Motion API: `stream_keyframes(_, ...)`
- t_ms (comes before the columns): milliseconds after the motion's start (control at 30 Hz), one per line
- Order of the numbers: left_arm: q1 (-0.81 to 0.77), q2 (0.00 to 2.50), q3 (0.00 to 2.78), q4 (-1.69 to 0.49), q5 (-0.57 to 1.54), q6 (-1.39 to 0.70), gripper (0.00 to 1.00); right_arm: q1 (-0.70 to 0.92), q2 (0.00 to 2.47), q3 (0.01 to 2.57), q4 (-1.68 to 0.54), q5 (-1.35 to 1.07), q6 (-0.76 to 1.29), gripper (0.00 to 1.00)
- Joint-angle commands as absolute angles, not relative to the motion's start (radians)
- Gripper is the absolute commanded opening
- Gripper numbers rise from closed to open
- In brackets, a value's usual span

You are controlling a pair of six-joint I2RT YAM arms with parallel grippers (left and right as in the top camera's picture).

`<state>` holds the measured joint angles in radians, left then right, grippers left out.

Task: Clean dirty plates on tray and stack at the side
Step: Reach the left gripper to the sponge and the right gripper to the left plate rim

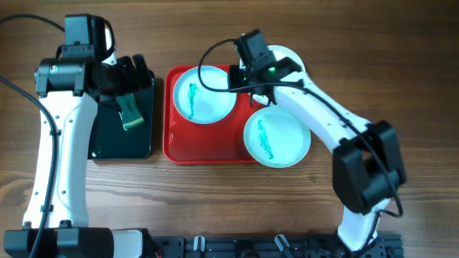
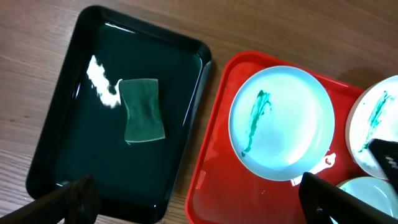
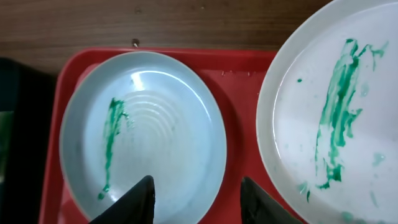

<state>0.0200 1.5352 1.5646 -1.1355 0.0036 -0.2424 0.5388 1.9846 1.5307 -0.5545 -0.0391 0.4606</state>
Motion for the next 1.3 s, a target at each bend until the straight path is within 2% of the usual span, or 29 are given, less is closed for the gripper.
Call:
stream_keyframes(0, 0.025, 1.547, 1.58, -1.128, -0.013, -0.256, 1.0, 0.559, 2.044, 1.554, -0.534, 0.027, 0.474, 0.41)
stream_keyframes(133, 0.025, 1.585, 1.58, -1.127, -0.013, -0.256, 0.98, 0.56, 2.086, 1.554, -0.498, 0.057, 0.463, 0.31)
stream_keyframes(400, 0.025, 1.678, 1.58, -1.111, -0.014, -0.255, 0.97, 0.564, 2.164, 1.552, -0.455, 0.094, 0.443, 0.29)
stream_keyframes(633, 0.027, 1.685, 1.58, -1.091, -0.081, -0.271, 0.96, 0.564, 2.217, 1.552, -0.432, 0.002, 0.452, 0.25)
stream_keyframes(733, 0.028, 1.686, 1.58, -1.087, -0.081, -0.271, 0.96, 0.564, 2.225, 1.552, -0.467, -0.008, 0.483, 0.17)
stream_keyframes(800, 0.032, 1.687, 1.58, -1.087, -0.081, -0.272, 0.96, 0.564, 2.225, 1.552, -0.505, -0.008, 0.522, 0.04)
stream_keyframes(933, 0.052, 1.718, 1.576, -1.088, -0.08, -0.349, 0.96, 0.563, 2.225, 1.552, -0.564, -0.028, 0.549, 0.04)
stream_keyframes(1000, 0.059, 1.745, 1.575, -1.089, -0.08, -0.349, 0.92, 0.563, 2.225, 1.552, -0.569, -0.055, 0.545, 0.05)
stream_keyframes(1100, 0.06, 1.816, 1.575, -1.089, -0.08, -0.391, 0.8, 0.564, 2.225, 1.552, -0.569, -0.062, 0.533, 0.04)
stream_keyframes(1267, 0.064, 1.943, 1.571, -1.109, -0.102, -0.416, 0.72, 0.564, 2.225, 1.552, -0.566, -0.061, 0.525, 0.05)
